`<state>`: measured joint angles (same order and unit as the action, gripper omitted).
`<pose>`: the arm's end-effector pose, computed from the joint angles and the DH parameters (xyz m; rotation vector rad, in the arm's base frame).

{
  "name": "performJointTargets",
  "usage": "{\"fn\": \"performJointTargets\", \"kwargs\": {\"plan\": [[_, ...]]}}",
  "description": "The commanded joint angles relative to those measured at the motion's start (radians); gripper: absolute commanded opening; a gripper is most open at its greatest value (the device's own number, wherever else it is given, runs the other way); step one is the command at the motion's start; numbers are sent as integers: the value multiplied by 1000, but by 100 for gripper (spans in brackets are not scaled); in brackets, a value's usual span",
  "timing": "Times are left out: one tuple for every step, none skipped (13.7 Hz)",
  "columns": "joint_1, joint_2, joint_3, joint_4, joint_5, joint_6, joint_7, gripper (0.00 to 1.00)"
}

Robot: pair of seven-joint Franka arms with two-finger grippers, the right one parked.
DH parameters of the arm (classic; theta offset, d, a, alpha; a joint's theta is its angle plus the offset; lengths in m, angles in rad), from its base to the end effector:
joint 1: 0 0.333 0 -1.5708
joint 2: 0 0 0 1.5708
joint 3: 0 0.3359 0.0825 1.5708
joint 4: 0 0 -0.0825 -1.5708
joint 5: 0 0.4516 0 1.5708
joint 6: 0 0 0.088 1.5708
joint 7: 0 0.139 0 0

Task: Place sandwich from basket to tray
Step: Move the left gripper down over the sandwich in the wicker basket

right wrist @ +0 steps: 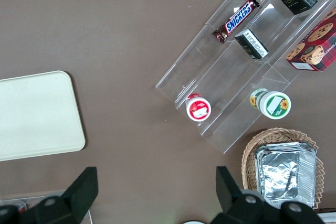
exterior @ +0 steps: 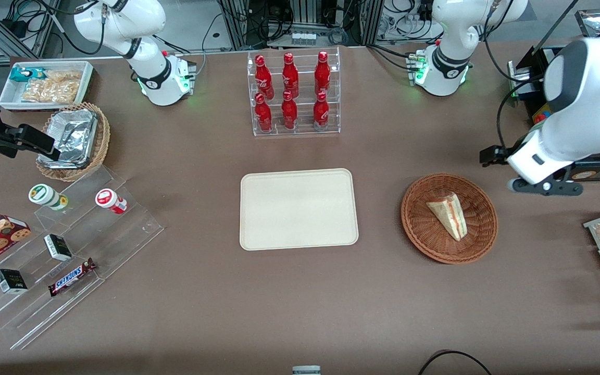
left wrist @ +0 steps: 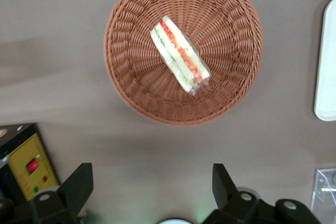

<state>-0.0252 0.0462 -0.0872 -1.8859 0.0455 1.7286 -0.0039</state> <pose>0.6045 -0.0621 0.4286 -3.0688 0.1852 0.3095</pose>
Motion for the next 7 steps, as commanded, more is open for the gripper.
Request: {"fn": "performJointTargets", "kwargs": {"plan": [[-10,-28,0,-163,2,180,-11,100],[-10,-29,0,-212,2,248,-11,100],[-10,-29,0,-258,1,314,-13,100],[-10,-29,0,-304,1,382,-18,100],[-10,-28,0,-349,2,457,-48,100],[-10,-23,0,-380,2,512,-109,100],[-12,-17,0,-393,2,541,-186,100]]}}
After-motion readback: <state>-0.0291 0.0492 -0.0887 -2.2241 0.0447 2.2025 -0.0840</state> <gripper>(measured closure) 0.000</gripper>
